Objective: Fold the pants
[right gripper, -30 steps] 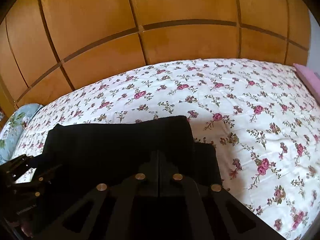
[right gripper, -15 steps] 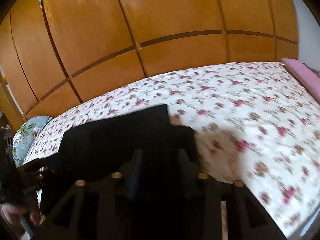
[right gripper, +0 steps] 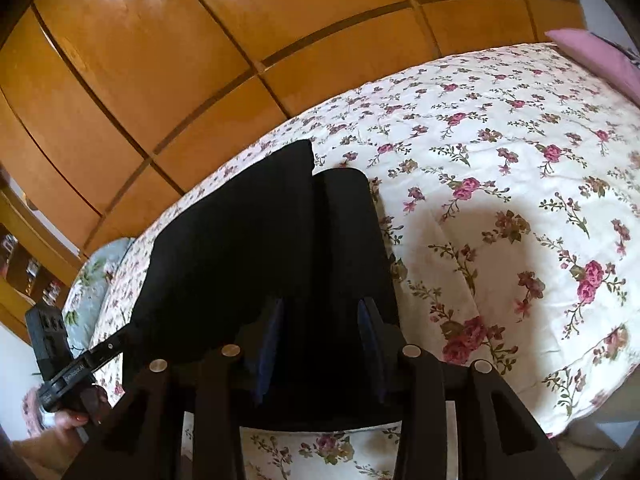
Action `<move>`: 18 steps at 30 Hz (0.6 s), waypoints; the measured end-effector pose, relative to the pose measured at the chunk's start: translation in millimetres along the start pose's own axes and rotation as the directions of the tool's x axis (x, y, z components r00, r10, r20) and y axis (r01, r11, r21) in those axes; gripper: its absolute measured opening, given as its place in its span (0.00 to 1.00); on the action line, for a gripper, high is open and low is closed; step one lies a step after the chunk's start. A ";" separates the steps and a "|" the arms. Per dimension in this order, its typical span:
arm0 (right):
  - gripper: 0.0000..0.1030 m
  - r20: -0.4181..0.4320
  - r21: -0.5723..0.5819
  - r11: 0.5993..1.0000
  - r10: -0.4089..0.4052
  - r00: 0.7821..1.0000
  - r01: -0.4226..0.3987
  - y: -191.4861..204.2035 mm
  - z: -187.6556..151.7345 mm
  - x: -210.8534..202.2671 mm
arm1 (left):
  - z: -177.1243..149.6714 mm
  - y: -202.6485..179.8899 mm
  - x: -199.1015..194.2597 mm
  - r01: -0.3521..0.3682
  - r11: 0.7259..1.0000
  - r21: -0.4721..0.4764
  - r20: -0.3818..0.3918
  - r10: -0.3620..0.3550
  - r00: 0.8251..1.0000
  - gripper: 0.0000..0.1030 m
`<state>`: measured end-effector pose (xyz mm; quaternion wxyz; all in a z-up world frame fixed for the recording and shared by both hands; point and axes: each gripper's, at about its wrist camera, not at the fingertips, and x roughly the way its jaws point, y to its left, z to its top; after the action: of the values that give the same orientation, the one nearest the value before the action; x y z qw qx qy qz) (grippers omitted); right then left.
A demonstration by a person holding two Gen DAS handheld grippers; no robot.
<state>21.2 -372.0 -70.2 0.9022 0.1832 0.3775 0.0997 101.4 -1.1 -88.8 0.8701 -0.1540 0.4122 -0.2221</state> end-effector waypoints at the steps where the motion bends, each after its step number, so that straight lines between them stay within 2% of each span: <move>1: 0.35 -0.007 0.007 1.000 -0.002 1.000 0.002 -0.9 0.6 -0.2 | -2.4 -0.3 -0.7 0.012 1.000 -0.003 -0.004 -0.012 1.000 0.62; 2: 0.31 -0.011 0.016 1.000 -0.006 1.000 0.006 -1.8 0.9 -1.0 | -2.8 -1.4 0.0 0.016 1.000 0.007 -0.012 -0.016 1.000 0.62; 4: 0.10 -0.020 0.002 1.000 -0.010 1.000 0.010 1.3 1.7 -2.5 | -3.4 -7.0 -0.3 -0.008 0.999 0.043 -0.008 0.009 1.000 0.62; 6: 0.08 -0.024 -0.023 1.000 -0.009 1.000 0.009 9.4 1.6 -8.8 | -2.7 -10.0 -0.8 0.006 0.998 0.059 -0.014 -0.006 1.000 0.62; 8: 0.04 -0.016 -0.050 0.997 -0.052 0.999 0.051 16.1 0.3 -17.9 | -3.9 -11.8 -0.7 0.012 0.997 0.079 -0.018 -0.011 1.000 0.62; 11: 0.04 -0.022 -0.074 0.994 -0.088 0.996 0.086 13.7 -4.2 -17.2 | -6.9 -9.8 -0.1 0.024 0.997 0.076 -0.014 -0.023 1.000 0.64; 14: 0.05 -0.019 -0.021 0.998 -0.066 0.998 0.065 1.5 -7.8 -9.4 | -5.8 -2.6 -1.1 0.042 0.998 0.046 -0.020 -0.041 0.999 0.66; 15: 0.06 -0.003 -0.018 0.999 -0.051 0.999 0.051 0.1 -8.0 -10.8 | -5.4 -1.2 -2.3 0.050 0.998 0.039 -0.022 -0.050 0.999 0.66; 17: 0.21 0.025 -0.030 0.999 -0.037 0.999 0.038 0.3 -7.0 -15.3 | -3.6 3.9 -4.5 0.074 0.997 0.022 -0.022 -0.073 0.997 0.66; 18: 0.49 0.044 -0.024 0.999 -0.039 0.998 0.040 -1.1 -5.5 -18.0 | -2.5 7.0 -5.1 0.083 0.996 0.010 -0.021 -0.083 0.996 0.66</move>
<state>4.8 -377.3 -62.6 0.9143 0.1665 0.3600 0.0825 98.5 7.3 -90.2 0.8567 -0.1641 0.4130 -0.2619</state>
